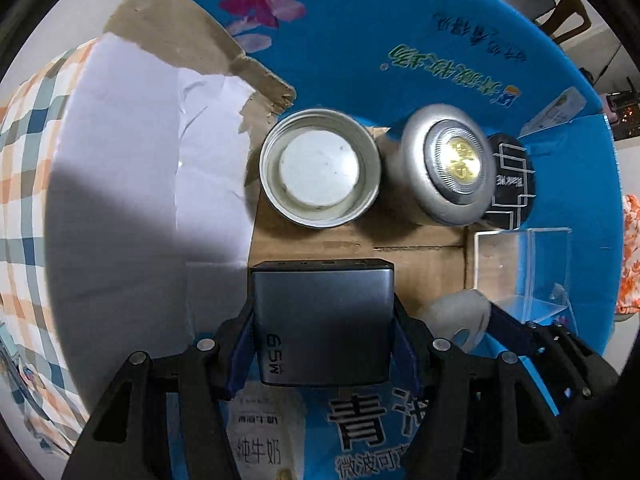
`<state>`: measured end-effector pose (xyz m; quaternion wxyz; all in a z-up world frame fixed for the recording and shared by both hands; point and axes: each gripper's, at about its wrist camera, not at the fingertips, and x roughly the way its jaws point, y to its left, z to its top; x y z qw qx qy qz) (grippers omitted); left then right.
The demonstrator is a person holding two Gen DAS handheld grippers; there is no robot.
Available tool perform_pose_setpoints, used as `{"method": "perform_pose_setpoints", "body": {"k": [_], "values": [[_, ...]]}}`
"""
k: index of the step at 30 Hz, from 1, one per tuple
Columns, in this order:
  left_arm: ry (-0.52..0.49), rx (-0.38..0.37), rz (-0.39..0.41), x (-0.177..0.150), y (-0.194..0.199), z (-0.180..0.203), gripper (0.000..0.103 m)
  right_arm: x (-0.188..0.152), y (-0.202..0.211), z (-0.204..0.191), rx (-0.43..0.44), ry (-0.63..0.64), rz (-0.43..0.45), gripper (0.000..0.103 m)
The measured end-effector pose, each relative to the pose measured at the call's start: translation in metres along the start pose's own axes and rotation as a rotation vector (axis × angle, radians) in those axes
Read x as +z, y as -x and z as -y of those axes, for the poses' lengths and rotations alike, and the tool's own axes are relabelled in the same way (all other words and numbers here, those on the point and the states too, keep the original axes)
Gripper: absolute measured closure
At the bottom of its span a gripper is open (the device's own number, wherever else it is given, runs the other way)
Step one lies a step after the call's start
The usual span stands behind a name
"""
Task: Organize rigid objects
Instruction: 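Carry the charger and earbud case into the blue box and lower them, then open both tools and lift them out of the box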
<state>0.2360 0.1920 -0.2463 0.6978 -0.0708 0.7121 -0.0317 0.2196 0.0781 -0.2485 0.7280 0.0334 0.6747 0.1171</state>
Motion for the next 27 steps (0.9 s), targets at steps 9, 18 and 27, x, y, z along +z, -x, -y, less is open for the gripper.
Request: {"method": "perform_pose_setpoints", "body": {"k": [9, 18, 27], "values": [[0.025, -0.015, -0.039, 0.004, -0.003, -0.015, 0.045, 0.011, -0.012, -0.006, -0.007, -0.024, -0.039, 0.043], [0.020, -0.003, -0.014, -0.003, 0.024, -0.017, 0.033, 0.012, 0.000, 0.006, 0.029, -0.039, -0.054, 0.026], [0.009, 0.071, 0.082, -0.029, 0.061, -0.010, 0.001, -0.004, 0.037, 0.010, -0.056, 0.005, -0.009, 0.010]]}}
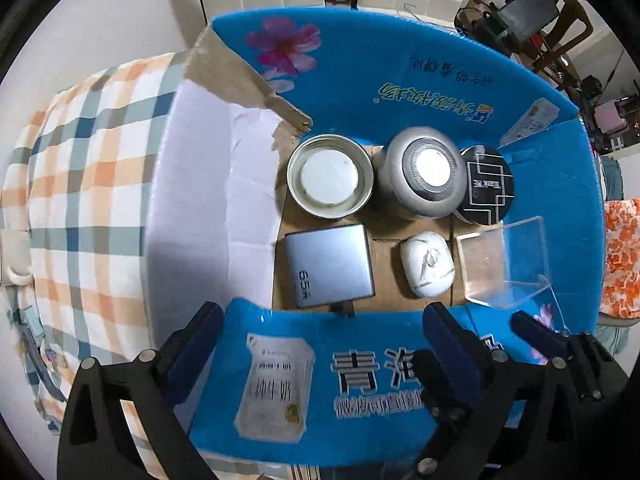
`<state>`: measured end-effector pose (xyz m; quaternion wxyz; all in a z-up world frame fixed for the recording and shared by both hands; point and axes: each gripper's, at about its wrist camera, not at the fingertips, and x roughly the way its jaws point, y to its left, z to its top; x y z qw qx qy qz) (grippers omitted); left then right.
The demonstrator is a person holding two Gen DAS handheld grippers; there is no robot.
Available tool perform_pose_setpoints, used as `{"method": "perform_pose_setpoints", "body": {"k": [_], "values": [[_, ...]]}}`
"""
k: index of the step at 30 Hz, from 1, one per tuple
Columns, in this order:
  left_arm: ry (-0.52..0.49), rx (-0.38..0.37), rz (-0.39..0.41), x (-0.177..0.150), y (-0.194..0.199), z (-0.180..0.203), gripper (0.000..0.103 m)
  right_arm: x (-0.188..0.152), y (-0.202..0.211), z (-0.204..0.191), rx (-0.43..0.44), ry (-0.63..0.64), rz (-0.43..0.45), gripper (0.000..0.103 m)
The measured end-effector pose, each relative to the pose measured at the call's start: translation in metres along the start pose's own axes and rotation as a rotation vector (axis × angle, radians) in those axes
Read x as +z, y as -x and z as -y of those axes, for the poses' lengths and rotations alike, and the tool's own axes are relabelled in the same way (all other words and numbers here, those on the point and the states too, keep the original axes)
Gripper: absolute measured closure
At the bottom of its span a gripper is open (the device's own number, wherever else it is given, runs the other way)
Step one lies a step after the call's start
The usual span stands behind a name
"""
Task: Organize rigid objects
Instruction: 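Open both tools and lift them out of the box, then grasp the white cream jar with the left tool while the right tool grasps the blue lighter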
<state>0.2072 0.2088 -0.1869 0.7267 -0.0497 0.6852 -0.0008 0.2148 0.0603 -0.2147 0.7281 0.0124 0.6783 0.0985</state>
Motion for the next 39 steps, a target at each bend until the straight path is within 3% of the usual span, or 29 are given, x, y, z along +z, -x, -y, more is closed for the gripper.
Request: {"method": "perform_pose_setpoints", "body": {"k": [11, 16, 28, 39], "values": [[-0.009, 0.023, 0.112, -0.036, 0.039, 0.025, 0.001, -0.043, 0.066, 0.011, -0.053, 0.013, 0.091, 0.010], [-0.030, 0.044, 0.201, -0.052, 0.081, 0.045, 0.001, -0.064, 0.109, 0.023, -0.070, 0.024, 0.161, 0.010], [-0.036, 0.067, 0.328, -0.090, 0.152, 0.068, 0.001, -0.107, 0.209, 0.033, -0.049, 0.062, 0.302, 0.010], [-0.029, 0.084, 0.380, -0.104, 0.176, 0.094, 0.001, -0.119, 0.233, 0.056, 0.021, 0.055, 0.312, 0.010]]}}
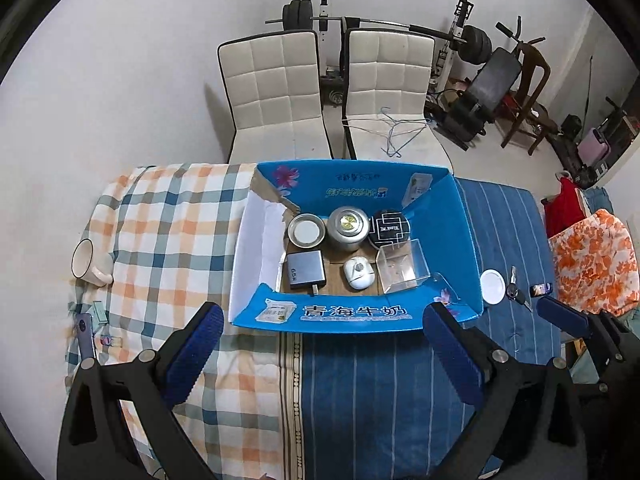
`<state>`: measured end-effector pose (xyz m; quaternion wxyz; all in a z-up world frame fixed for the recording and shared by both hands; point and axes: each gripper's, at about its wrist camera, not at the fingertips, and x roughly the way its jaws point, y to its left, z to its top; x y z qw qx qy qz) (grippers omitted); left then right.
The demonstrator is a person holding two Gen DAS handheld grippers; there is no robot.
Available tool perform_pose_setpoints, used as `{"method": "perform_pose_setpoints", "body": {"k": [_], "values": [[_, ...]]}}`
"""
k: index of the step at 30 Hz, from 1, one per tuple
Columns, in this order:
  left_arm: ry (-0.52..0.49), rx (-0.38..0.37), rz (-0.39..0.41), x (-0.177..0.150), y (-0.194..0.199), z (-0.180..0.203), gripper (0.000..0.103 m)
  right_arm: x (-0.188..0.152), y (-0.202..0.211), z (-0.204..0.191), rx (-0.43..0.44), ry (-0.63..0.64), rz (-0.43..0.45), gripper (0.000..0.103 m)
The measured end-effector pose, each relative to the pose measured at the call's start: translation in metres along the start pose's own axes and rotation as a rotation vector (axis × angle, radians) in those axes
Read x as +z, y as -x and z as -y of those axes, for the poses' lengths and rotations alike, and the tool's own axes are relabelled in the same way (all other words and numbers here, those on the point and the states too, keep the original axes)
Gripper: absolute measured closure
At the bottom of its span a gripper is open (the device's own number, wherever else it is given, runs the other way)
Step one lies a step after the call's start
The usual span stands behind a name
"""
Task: Organize rigid objects
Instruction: 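Grasp the white cream jar with the left tool while the right tool grasps the blue lighter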
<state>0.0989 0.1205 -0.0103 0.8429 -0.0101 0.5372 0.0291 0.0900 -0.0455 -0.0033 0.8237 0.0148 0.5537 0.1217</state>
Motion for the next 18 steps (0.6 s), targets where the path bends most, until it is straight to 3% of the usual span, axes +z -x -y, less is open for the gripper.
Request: {"method": "perform_pose_setpoints", "body": {"k": [8, 18], "values": [[-0.046, -0.063, -0.023, 0.003, -0.013, 0.063, 0.001, -0.010, 0.006, 0.078, -0.038, -0.095, -0.006, 0.010], [-0.217, -0.176, -0.120, 0.013, -0.072, 0.203, 0.001, -0.043, -0.014, 0.265, -0.205, -0.367, -0.073, 0.010]]}}
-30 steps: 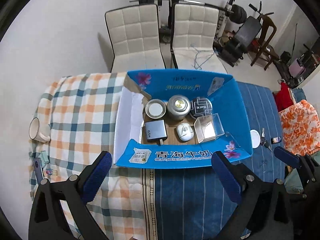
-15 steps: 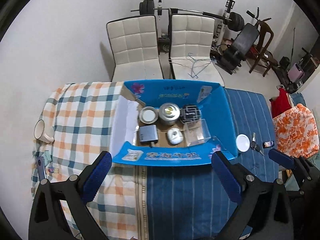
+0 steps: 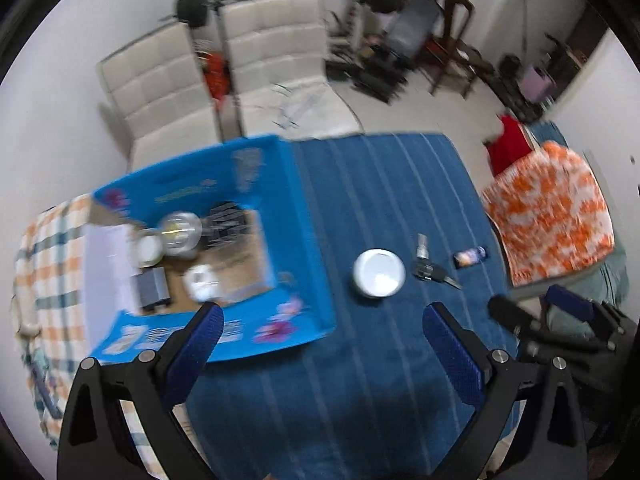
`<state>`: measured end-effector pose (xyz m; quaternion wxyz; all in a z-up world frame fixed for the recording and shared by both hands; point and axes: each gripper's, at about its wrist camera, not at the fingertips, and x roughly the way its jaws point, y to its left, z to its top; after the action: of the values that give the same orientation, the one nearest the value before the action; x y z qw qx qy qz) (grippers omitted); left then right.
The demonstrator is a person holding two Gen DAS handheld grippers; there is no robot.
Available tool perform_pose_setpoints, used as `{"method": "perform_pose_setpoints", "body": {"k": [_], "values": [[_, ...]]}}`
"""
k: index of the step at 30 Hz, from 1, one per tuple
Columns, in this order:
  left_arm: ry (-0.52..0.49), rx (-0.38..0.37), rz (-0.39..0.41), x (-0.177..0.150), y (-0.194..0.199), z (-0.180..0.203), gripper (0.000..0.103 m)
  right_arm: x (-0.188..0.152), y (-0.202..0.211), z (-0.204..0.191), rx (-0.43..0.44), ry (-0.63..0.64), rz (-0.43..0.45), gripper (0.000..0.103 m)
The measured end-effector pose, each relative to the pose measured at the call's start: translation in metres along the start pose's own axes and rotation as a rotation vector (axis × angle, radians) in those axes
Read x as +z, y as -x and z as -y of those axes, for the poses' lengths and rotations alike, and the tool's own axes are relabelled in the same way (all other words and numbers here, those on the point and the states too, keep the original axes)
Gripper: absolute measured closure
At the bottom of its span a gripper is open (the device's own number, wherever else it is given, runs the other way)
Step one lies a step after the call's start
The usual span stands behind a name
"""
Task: Organize rigid objects
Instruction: 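Grasp the white cream jar with the left tool while the right tool grasps the blue lighter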
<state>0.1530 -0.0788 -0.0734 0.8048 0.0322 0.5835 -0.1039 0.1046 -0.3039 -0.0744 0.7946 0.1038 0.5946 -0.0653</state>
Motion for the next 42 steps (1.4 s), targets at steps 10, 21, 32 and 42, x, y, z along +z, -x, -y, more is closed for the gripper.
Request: {"method": "perform_pose_setpoints", "body": {"k": [10, 21, 32, 42], "values": [[-0.049, -0.033, -0.149, 0.033, -0.124, 0.078, 0.001, 0.037, -0.116, 0.121, -0.007, -0.262, -0.153, 0.010], [-0.008, 0.048, -0.310, 0.039, -0.208, 0.076, 0.001, 0.055, -0.231, 0.143, 0.033, -0.460, -0.309, 0.030], [0.031, 0.005, -0.414, 0.027, -0.233, 0.067, 0.001, 0.039, -0.226, 0.095, -0.127, 0.031, -0.323, 0.076], [-0.039, 0.070, -0.361, 0.014, -0.241, 0.084, 0.035, 0.038, -0.223, 0.095, -0.155, -0.023, -0.273, 0.076]]}}
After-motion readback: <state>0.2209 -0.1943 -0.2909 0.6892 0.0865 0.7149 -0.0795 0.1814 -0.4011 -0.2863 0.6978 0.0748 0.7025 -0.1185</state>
